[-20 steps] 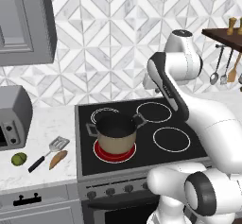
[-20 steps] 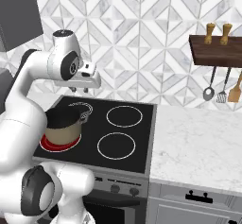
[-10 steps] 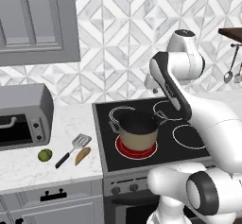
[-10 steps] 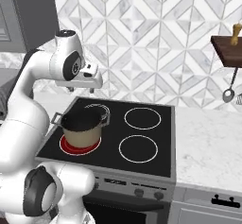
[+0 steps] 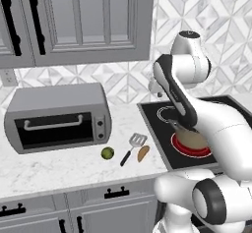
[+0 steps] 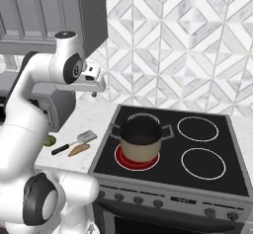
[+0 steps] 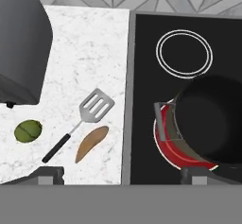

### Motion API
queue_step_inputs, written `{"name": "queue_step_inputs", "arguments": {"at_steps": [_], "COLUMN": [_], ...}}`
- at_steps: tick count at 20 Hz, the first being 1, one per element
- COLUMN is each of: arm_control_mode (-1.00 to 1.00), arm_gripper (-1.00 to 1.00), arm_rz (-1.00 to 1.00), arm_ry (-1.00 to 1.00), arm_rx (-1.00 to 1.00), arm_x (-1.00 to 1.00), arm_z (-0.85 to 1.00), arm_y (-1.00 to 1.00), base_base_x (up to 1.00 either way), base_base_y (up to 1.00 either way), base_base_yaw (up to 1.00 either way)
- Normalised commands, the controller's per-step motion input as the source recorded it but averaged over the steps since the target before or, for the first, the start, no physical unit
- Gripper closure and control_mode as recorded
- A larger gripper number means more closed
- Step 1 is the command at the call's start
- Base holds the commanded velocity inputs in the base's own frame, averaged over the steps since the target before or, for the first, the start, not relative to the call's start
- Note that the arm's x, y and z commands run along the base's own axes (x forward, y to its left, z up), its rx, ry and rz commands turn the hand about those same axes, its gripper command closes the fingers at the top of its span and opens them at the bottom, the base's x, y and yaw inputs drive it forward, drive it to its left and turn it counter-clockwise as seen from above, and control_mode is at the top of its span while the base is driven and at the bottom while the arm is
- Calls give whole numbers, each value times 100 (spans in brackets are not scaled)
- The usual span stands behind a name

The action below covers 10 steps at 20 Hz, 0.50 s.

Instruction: Put the sweet potato and lime in the pot. Retrieve the spatula and lightly stir the vegetables in the pot.

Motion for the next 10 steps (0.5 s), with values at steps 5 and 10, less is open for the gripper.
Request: {"name": "queue_step_inputs", "arguments": {"at_steps": [5, 10], "arm_control_mode": [100, 100], "arm_gripper": [-100, -100], "arm_rz": [0, 0], "arm_ry": [0, 0], "arm_rx": [0, 0], "arm_x": [0, 0], "arm_z": [0, 0], "arm_y": [0, 0], "base_base_x": [9, 41], "base_base_y": [40, 1], "base_base_yaw": [0, 0]}}
